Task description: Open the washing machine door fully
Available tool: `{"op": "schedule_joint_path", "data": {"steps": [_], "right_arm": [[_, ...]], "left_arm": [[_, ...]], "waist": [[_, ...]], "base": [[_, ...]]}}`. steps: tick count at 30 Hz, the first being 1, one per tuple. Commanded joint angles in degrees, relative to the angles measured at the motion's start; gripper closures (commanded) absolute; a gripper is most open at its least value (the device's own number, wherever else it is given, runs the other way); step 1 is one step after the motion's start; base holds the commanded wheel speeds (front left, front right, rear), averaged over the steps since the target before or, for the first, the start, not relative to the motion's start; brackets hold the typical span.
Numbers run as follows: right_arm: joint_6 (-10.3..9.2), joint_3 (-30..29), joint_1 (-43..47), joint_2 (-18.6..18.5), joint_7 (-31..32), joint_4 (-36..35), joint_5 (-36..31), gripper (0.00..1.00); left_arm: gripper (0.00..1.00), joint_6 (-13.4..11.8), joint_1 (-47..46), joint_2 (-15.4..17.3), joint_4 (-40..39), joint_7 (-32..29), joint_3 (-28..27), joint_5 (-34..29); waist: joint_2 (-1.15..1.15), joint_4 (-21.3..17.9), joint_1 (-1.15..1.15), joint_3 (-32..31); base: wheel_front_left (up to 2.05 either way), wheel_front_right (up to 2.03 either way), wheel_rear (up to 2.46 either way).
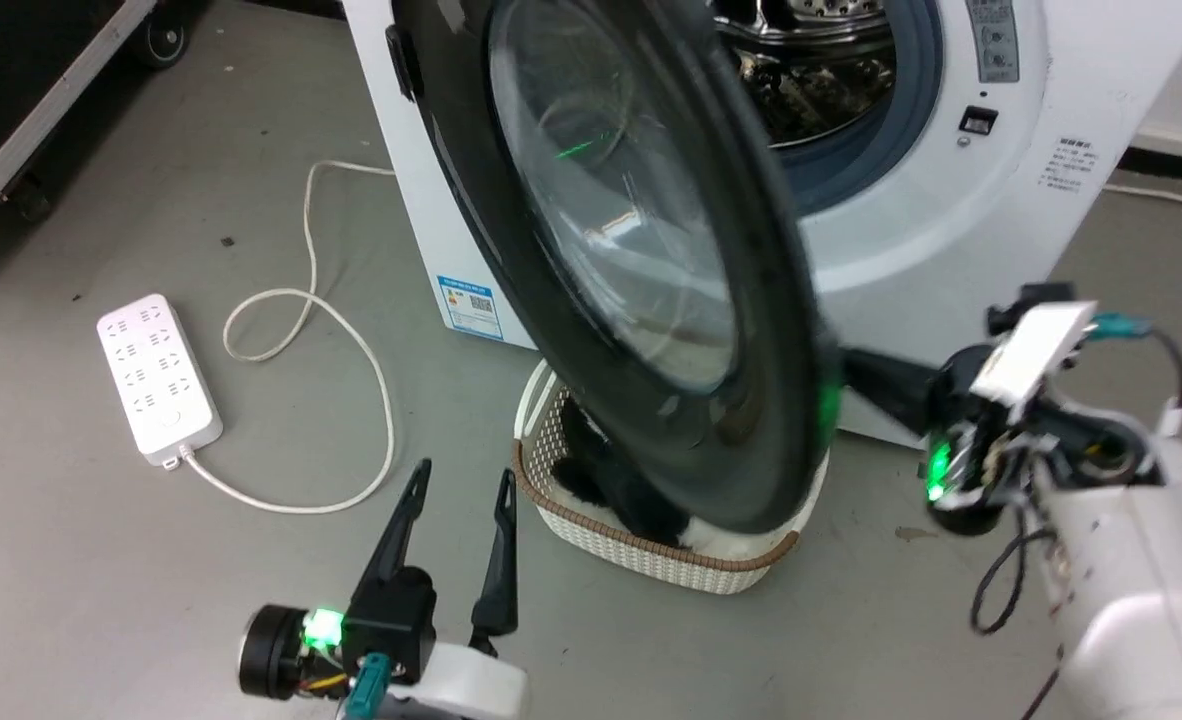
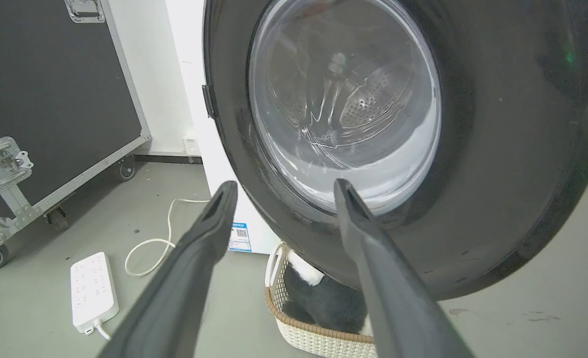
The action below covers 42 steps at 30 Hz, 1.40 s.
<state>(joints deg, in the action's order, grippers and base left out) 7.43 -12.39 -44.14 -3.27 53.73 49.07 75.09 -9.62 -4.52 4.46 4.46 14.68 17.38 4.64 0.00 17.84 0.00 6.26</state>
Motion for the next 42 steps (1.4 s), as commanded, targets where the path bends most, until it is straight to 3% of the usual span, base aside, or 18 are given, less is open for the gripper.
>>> {"op": "schedule_joint_path", "data": {"steps": [1, 9, 14, 19, 20, 21, 22, 28, 36, 39, 42], "right_arm": [[0.06, 4.36, 3.29, 0.38, -0.81, -2.11, 3.21, 1.00], [0.06, 25.04, 13.78, 0.39, -9.56, -13.24, 16.95, 1.00], [0.06, 30.50, 15.17, 0.39, -14.79, -15.61, 20.34, 1.00], [0.06, 30.94, 14.92, 0.19, -17.86, -16.03, 20.50, 1.00], [0.06, 30.74, 14.71, -0.39, -19.34, -16.23, 19.76, 0.78], [0.06, 30.52, 14.56, -0.96, -20.79, -16.46, 19.00, 0.18], [0.06, 30.23, 14.37, -1.61, -22.23, -16.86, 18.20, 0.00], [0.06, 29.18, 14.61, -7.50, -35.16, -23.93, 7.04, 0.00], [0.06, 29.29, 22.12, -17.06, -56.75, -36.50, -21.80, 0.00], [0.06, 26.77, 26.75, -17.85, -61.91, -39.54, -33.21, 0.00], [0.06, 22.49, 32.24, -16.38, -64.34, -42.95, -44.42, 0.00]], "left_arm": [[0.00, 0.33, 1.22, 0.29, 0.44, 0.32, -0.18, -0.37], [0.00, 1.04, 3.41, 0.54, 1.10, 0.32, -0.04, -0.30], [0.00, 1.08, 3.71, 0.56, 1.15, 0.32, -0.43, -0.16], [0.00, 0.95, 3.64, 0.61, 0.91, 0.32, -1.17, 0.08], [0.00, 0.95, 3.54, 0.68, 0.90, 0.32, -1.45, 0.18], [0.00, 0.94, 3.41, 0.76, 0.89, 0.32, -1.76, 0.27], [0.00, 0.94, 3.28, 0.83, 0.83, 0.32, -2.01, 0.33], [0.00, 1.23, 2.92, 1.42, 0.35, 0.32, -3.96, 1.25], [0.00, 1.90, 4.07, 2.83, -0.31, 0.32, -6.74, 2.29], [0.00, 2.18, 4.95, 3.24, -0.79, 0.32, -7.41, 2.52], [0.00, 2.29, 5.81, 3.47, -1.47, 0.32, -7.88, 2.63]], "waist": [[0.00, -0.09, 0.00, -0.54], [0.00, 0.27, 0.00, -1.77], [0.00, 0.91, 0.00, -1.98], [0.00, 0.95, 0.00, -1.96], [0.00, 0.77, 0.00, -2.00], [0.00, 0.50, 0.00, -2.07], [0.00, 0.19, 0.00, -2.17], [0.00, -3.23, 0.00, -3.12], [0.00, -8.66, 0.00, -5.37], [0.00, -10.31, 0.00, -5.97], [0.00, -11.67, 0.00, -6.25]], "base": [[0.00, 0.00, 0.00], [0.00, 0.00, 0.00], [0.00, 0.00, 0.00], [0.00, 0.00, 0.00], [0.00, 0.00, 0.00], [0.00, 0.00, 0.00], [0.00, 0.00, 0.00], [0.00, 0.00, 0.00], [0.00, 0.00, 0.00], [0.00, 0.00, 0.00], [0.00, 0.00, 0.00]]}}
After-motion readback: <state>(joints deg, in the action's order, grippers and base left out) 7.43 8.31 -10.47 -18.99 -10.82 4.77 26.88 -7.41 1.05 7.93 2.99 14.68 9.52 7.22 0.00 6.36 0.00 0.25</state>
